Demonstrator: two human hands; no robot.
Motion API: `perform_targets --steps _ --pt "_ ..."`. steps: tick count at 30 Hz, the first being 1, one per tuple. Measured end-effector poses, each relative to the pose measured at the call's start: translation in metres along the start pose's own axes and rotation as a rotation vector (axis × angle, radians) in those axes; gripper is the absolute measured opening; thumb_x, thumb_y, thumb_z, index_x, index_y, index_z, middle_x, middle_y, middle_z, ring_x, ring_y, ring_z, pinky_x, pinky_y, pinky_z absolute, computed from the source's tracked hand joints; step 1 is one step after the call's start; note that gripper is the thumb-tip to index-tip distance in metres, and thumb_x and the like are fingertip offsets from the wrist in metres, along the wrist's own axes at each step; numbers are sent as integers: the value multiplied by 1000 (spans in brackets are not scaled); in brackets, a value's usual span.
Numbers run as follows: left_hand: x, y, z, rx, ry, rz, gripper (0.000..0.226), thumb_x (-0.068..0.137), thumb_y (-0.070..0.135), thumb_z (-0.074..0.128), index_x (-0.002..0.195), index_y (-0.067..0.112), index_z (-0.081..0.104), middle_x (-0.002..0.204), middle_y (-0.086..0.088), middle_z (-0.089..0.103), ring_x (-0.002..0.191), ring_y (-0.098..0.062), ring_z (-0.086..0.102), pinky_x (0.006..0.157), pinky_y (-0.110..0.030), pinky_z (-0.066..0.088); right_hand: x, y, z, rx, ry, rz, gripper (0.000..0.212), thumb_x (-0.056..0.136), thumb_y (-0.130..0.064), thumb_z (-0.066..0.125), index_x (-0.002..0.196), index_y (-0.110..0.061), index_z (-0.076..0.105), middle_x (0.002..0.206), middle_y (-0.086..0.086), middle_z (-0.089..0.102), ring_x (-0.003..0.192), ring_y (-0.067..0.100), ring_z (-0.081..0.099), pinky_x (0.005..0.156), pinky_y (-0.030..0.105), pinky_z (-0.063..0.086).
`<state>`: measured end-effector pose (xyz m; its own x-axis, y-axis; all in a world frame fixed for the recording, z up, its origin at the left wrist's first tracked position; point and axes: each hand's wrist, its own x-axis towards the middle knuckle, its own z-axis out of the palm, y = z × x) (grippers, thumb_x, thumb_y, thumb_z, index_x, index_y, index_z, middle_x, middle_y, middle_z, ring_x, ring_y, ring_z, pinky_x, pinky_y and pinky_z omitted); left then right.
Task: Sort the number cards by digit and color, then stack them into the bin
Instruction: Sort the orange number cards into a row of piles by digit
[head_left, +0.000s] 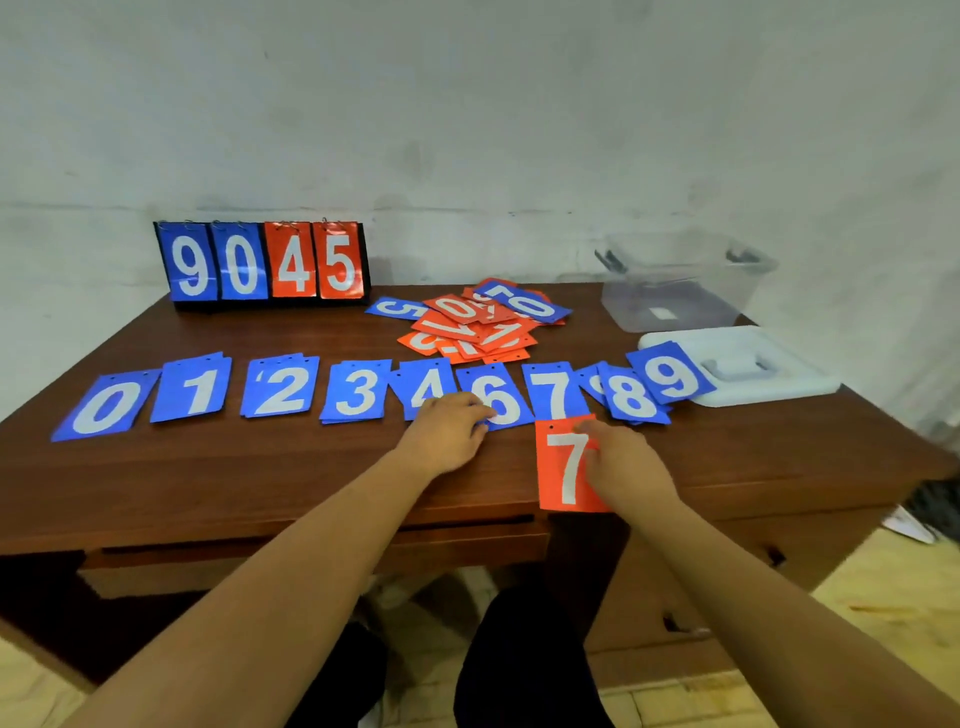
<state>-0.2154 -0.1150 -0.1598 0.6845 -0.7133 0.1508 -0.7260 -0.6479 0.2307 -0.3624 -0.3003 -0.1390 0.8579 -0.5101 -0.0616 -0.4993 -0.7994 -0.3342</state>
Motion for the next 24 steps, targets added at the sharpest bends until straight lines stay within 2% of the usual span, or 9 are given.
perform_targets --steps 3,6,9,13,18,22,24 --pt "7 0 0 -20 14 -12 34 100 25 46 133 25 57 141 3 51 133 -17 42 112 -40 30 -3 6 6 -168 70 -71 43 97 -28 49 139 -35 47 140 8 40 131 27 39 107 42 41" --pt "11 0 -2 -19 10 -31 32 99 20 48 130 24 58 139 1 52 131 -19 45 111 -40 31 -3 6 7 -164 73 -106 45 94 -27 56 137 -34 49 142 6 38 135 26 34 112 43 35" --pt "11 -1 -2 -75 55 -10 34 98 21 49 132 24 55 140 0 50 130 -19 44 110 -40 32 0 5 1 -106 172 -143 44 94 -24 55 137 -30 50 140 5 39 133 24 35 110 42 35" --pt "18 -12 -9 -135 208 -6 35 97 23 54 133 22 54 134 -1 51 123 -20 48 103 -35 38 24 -10 -12 63 294 -197 37 96 -27 51 132 -18 54 130 8 47 120 23 47 100 38 44" --pt "47 -39 -22 -102 229 -128 24 94 19 58 117 16 61 122 -6 55 115 -24 52 96 -36 44 83 -41 -15 142 255 -231 34 95 -28 55 122 -8 55 124 14 49 111 29 53 92 41 48" --pt "80 -62 -22 -108 169 -250 26 93 21 57 118 15 61 121 -7 53 110 -25 55 93 -41 48 132 -64 -5 93 152 -219 33 94 -30 56 118 -8 55 122 13 48 109 29 53 92 43 49" --pt "98 -73 -18 -60 144 -254 31 93 21 57 123 15 58 126 -6 53 113 -24 54 96 -41 48 155 -71 5 66 127 -239 31 92 -27 57 116 -7 54 120 12 48 107 29 53 91 43 50"
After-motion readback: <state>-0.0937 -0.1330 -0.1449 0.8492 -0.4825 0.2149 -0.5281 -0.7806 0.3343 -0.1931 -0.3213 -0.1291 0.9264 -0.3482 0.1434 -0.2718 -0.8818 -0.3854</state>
